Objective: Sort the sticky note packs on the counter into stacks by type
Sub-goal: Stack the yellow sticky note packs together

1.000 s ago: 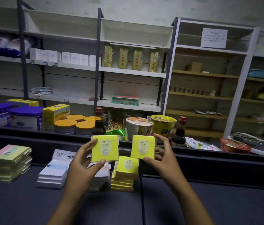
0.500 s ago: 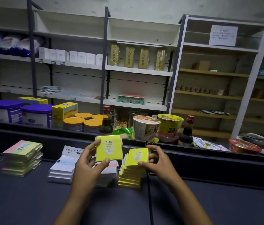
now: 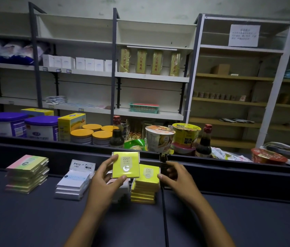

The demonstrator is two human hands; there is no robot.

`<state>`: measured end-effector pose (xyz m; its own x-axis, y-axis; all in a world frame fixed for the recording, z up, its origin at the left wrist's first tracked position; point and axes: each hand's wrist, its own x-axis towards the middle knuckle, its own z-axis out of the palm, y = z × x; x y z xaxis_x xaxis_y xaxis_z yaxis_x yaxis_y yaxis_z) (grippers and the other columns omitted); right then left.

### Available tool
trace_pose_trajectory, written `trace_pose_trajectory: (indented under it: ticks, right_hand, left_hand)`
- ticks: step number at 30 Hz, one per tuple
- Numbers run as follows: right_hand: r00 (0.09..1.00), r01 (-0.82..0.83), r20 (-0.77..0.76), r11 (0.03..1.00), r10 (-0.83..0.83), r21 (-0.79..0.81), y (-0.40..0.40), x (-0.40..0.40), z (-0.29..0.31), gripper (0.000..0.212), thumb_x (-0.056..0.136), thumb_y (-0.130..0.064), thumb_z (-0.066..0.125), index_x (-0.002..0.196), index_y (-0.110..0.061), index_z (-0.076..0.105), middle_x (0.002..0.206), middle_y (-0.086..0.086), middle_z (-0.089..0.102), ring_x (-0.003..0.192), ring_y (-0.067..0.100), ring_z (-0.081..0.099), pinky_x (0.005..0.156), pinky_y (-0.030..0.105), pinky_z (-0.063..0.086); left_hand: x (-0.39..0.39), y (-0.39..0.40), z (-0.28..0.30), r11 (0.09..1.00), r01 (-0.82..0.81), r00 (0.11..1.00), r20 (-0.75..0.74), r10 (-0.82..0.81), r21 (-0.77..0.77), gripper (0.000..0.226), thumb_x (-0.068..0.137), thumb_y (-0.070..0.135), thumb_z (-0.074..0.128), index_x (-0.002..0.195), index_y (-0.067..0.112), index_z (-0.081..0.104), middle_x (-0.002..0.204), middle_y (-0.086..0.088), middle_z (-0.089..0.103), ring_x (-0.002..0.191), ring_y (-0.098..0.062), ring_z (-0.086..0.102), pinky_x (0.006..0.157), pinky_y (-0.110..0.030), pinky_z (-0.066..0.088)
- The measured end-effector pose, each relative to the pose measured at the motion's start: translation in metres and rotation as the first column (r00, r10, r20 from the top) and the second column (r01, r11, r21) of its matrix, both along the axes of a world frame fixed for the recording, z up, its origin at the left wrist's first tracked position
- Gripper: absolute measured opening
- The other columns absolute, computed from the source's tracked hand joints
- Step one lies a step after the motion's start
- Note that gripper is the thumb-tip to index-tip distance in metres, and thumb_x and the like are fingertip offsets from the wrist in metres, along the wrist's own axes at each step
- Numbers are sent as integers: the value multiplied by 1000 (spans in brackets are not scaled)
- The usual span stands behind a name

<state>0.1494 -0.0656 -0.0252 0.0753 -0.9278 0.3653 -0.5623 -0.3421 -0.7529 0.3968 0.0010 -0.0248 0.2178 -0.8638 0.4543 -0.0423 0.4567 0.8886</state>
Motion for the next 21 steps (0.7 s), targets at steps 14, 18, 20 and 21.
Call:
trace_pose_trajectory:
  ticks: [14,18,20,21]
  right_hand:
    - [824,177,-523,976,-217,-127,7,-44,4,62,79,-52,75,133,-34,51,130,-13,50,122,8,48,96,28,48]
    - [829,182,-516,976,-216,-117,6,-47,3,61,79,-52,75,132,-35,51,129,-14,49,121,7,48,95,29,49]
    - [829,179,-519,978,-210,-110,5,-47,2,60,79,-52,76,132,-36,52,129,-14,49,120,7,49,95,29,50]
    - [829,177,-520,978,-206,-106,5,-47,2,60,79,-52,76,132,-35,52,129,-14,49,120,7,49,96,30,50]
  left_hand:
    - [-29,-36,18,1000,13,902,432,-10,-5,61,79,20,81,133,34,54,114,20,59,105,14,51,74,1,43]
    - [-30,-49,11,999,13,871,491,-34,46,62,81,25,80,135,34,53,115,17,59,99,15,50,69,1,43]
    - [-30,-53,6,998,6,853,520,-36,60,60,81,28,79,135,33,53,119,12,59,100,9,52,71,-3,44]
    - [-30,-55,4,998,2,844,535,-36,63,59,82,30,78,136,33,53,122,10,59,103,5,52,76,-7,43]
